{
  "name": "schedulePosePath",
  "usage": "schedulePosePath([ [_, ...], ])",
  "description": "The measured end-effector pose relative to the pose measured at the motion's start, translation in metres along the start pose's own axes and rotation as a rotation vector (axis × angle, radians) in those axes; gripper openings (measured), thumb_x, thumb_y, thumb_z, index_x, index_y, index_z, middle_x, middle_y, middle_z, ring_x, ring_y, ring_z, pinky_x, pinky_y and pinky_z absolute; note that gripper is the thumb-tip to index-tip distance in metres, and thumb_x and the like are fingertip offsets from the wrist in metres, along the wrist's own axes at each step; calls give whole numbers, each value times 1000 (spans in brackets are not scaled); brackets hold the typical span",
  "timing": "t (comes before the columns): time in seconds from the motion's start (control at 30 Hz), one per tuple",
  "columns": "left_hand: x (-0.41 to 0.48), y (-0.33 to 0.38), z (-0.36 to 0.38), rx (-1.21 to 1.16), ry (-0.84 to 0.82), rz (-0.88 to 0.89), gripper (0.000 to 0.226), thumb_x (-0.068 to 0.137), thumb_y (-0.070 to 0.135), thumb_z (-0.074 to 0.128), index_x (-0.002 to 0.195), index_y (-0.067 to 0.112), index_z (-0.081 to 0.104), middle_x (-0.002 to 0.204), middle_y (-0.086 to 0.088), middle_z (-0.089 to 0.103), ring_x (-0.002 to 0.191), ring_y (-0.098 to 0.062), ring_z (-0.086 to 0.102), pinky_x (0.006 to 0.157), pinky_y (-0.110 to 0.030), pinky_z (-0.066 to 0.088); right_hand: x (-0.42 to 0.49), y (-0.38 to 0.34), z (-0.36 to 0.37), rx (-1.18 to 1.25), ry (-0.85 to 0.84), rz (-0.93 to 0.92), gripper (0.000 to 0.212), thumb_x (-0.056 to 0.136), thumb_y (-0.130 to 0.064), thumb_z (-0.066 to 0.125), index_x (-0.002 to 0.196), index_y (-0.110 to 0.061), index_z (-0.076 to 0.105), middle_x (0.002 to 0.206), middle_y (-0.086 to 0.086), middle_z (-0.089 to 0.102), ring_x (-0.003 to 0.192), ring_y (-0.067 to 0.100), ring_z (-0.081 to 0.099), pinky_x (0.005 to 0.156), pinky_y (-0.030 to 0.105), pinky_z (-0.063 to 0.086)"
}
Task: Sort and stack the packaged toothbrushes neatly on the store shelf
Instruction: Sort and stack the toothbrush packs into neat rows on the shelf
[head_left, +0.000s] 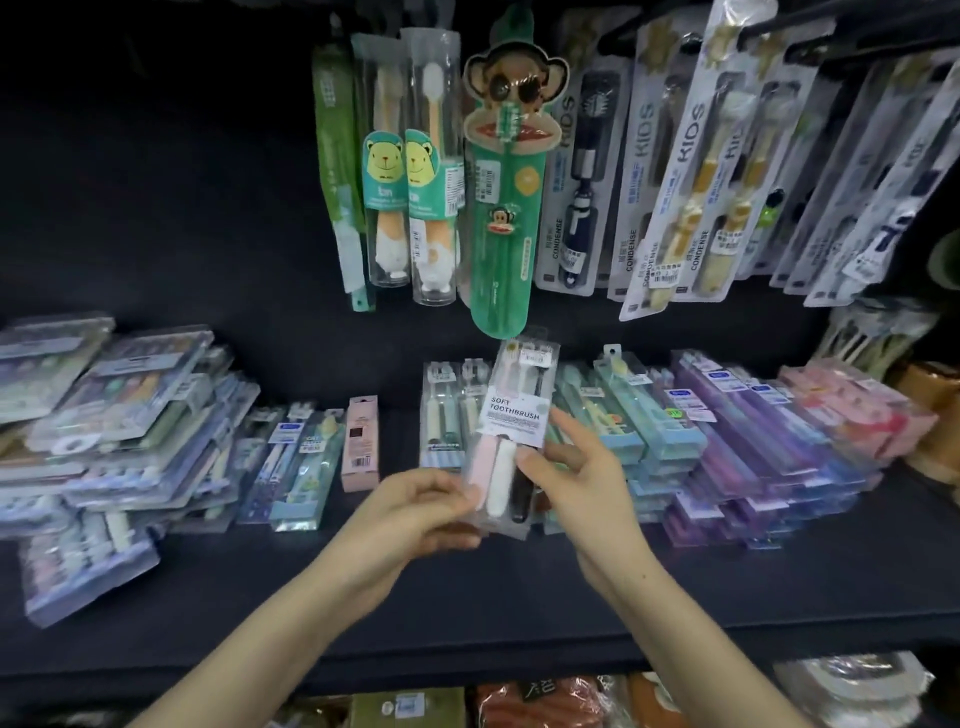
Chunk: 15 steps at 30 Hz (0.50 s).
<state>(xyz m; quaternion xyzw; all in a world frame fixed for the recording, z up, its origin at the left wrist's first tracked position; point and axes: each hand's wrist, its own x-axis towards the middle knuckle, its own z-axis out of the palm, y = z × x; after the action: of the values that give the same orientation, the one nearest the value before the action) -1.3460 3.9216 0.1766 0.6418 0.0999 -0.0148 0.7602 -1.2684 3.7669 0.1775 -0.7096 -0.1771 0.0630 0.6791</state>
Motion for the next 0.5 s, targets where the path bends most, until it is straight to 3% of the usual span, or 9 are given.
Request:
schedulePosePath([
  [0.07,-3,-2,-15,201,43,42,36,74,39,70,93,10,72,90,-4,74,84,-17,69,72,-25,55,0,1,1,63,-6,51,44,89,0,62,113,-37,58,84,-11,75,76,1,69,58,8,48],
  [0.17,13,-12,-54,564,434,132,18,86,37,66,83,20,69,81,7,71,80,-12,65,71,-23,46,-4,0,3,39,-47,109,49,88,1,62,129,-26,54,84,-12,75,77,-3,68,58,5,46],
  [0.23,36,-20,-78,814,617,119,19,91,33,61,94,15,66,95,-1,70,90,-18,63,74,-27,43,-7,1,4,20,-46,142,51,88,1,63,133,-22,54,88,-9,75,81,1,69,60,7,48],
  [0.33,77,-28,-95,1026,660,28,45,90,41,59,118,5,55,115,-17,63,109,-33,57,82,-34,43,-8,2,7,7,-27,159,52,88,2,63,134,-20,53,87,-8,75,81,3,70,61,9,49],
  [0.4,99,-32,-97,1192,626,-36,60,87,50,61,125,5,49,122,-19,57,114,-33,53,86,-34,44,-8,2,8,7,-24,166,52,88,1,63,134,-20,53,88,-7,75,82,5,70,62,10,50],
  [0.5,114,-37,-98,1301,577,-141,63,84,47,64,127,6,44,121,-18,54,109,-32,56,83,-35,47,-8,0,7,-8,-35,155,50,88,-1,63,132,-23,55,91,-5,75,84,7,70,63,13,51],
])
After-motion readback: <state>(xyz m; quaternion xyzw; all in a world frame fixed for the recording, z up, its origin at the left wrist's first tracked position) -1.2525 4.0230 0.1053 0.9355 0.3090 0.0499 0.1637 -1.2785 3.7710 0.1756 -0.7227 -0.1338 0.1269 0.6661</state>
